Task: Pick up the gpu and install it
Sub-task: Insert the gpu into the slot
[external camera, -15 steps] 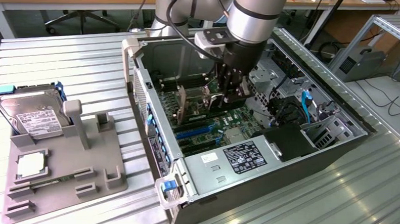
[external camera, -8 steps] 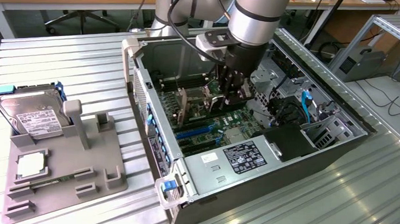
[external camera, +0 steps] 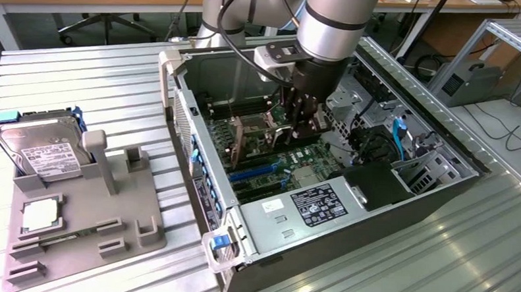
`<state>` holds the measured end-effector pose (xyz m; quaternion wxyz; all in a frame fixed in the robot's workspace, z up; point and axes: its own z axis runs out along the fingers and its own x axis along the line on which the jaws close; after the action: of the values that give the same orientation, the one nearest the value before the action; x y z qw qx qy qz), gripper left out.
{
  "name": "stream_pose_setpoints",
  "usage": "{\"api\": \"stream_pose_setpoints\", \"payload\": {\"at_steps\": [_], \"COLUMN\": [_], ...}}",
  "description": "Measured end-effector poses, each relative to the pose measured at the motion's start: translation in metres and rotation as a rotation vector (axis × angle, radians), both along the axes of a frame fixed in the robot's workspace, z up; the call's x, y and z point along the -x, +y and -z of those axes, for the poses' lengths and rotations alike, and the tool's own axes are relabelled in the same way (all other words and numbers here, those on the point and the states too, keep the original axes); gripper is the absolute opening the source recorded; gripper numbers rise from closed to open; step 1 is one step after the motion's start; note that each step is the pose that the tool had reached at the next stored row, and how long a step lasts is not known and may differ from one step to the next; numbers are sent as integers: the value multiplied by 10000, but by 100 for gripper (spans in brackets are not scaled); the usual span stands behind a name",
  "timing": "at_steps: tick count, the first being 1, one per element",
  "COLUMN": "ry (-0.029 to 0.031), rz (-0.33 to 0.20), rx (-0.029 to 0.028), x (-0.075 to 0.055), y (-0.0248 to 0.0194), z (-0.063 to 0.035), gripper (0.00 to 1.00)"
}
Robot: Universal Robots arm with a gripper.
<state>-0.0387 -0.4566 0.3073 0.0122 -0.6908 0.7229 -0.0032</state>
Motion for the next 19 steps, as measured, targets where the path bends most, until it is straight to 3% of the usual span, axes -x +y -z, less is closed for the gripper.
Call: {"api": "stream_pose_setpoints", "payload": {"at_steps": [7, 19], "ry": [0, 1], "rz": [1, -1], "rx": [-1, 2], "x": [69, 124], "y": [-14, -15], "z": [2, 128], "gripper": [27, 27]}}
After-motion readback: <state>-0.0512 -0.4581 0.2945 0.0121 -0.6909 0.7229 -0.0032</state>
